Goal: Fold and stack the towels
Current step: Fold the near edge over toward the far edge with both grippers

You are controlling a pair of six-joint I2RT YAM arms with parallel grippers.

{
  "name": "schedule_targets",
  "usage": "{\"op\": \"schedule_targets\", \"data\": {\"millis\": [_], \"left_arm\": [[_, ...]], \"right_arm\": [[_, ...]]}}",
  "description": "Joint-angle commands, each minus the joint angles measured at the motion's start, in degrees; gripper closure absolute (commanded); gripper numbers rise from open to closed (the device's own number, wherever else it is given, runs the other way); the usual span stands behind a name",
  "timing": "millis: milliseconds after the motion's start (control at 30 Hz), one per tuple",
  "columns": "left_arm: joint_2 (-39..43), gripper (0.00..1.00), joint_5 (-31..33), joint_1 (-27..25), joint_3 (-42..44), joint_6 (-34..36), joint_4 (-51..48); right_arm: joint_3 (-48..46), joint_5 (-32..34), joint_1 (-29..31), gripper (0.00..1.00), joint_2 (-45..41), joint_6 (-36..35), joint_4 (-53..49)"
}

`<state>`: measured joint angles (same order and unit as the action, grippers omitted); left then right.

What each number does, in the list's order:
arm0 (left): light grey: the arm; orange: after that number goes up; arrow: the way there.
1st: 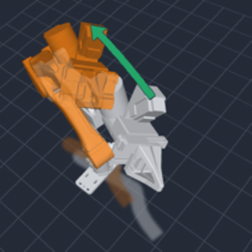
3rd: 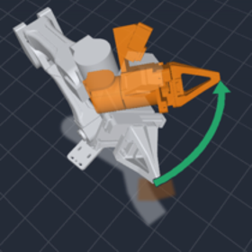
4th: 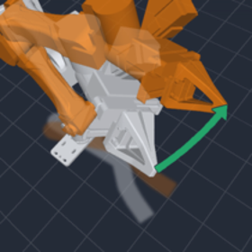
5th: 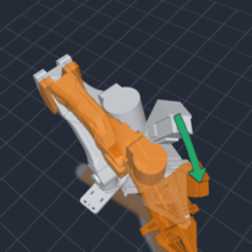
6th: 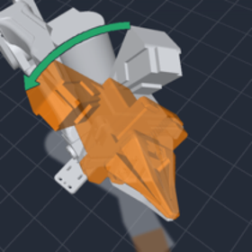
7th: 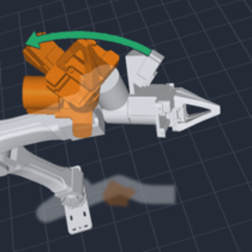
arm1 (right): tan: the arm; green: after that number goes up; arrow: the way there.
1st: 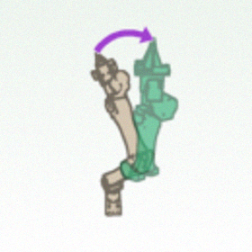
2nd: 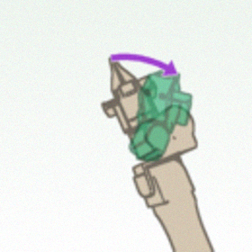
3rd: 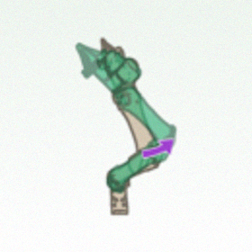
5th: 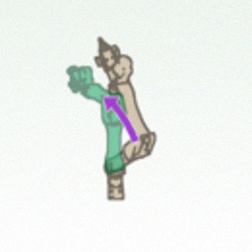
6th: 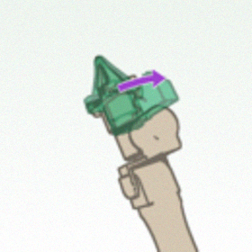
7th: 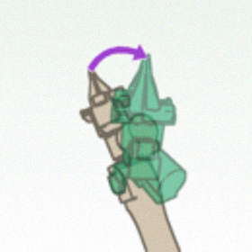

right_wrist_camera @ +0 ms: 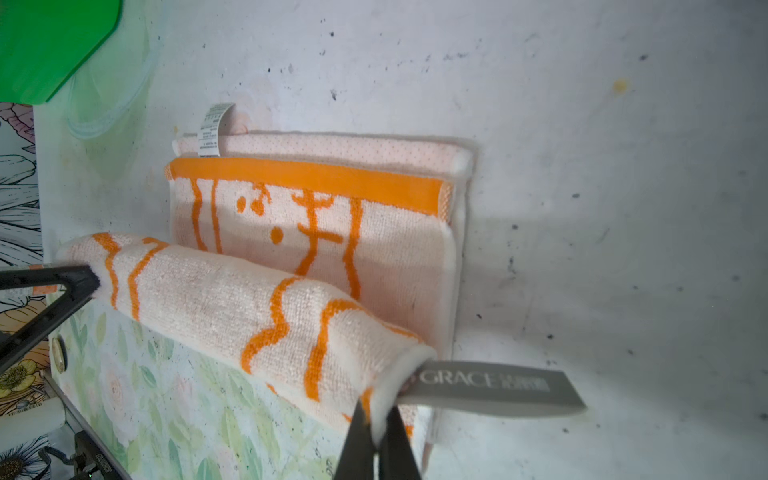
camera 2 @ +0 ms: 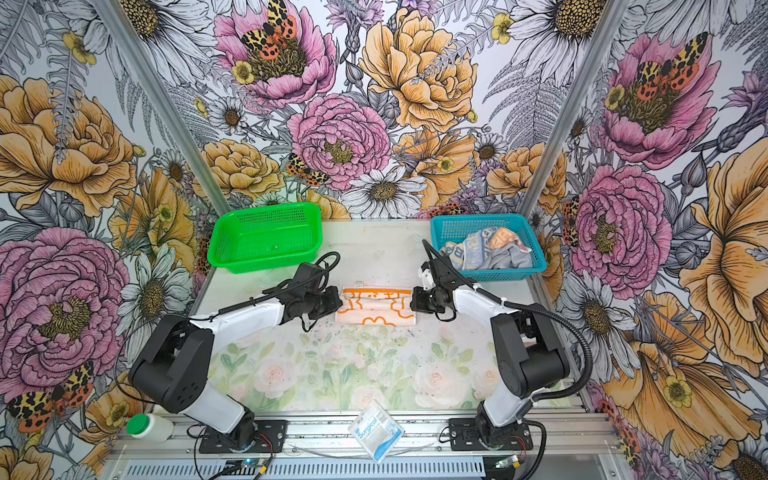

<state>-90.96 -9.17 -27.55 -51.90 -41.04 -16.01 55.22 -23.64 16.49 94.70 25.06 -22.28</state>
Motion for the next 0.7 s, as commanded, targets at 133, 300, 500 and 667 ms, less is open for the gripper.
{"op": "schedule_targets", "data": {"millis": [133, 300, 500, 667], "left_arm": [[-4.3, 0.94, -2.5, 2.7, -4.6, 3.1, 2.1], [-7.2, 0.80, -4.4, 3.5, -8.9, 5.4, 2.1], [-5.8, 0.69, -2.1, 3.8, -10.6, 7.7, 2.6], [-2.5, 0.65, 2.3, 3.4, -6.6, 9.3, 3.6]], "right_arm": [[3.7, 0.5, -1.1, 1.00, 3.9, -2.1, 1.2], [5.2, 0.8, -1.3, 0.87, 4.2, -3.0, 1.2], [6.0, 0.8, -1.2, 0.54, 0.6, -5.4, 1.3], [3.1, 2.4, -1.3, 0.53, -1.6, -5.8, 1.3]]}}
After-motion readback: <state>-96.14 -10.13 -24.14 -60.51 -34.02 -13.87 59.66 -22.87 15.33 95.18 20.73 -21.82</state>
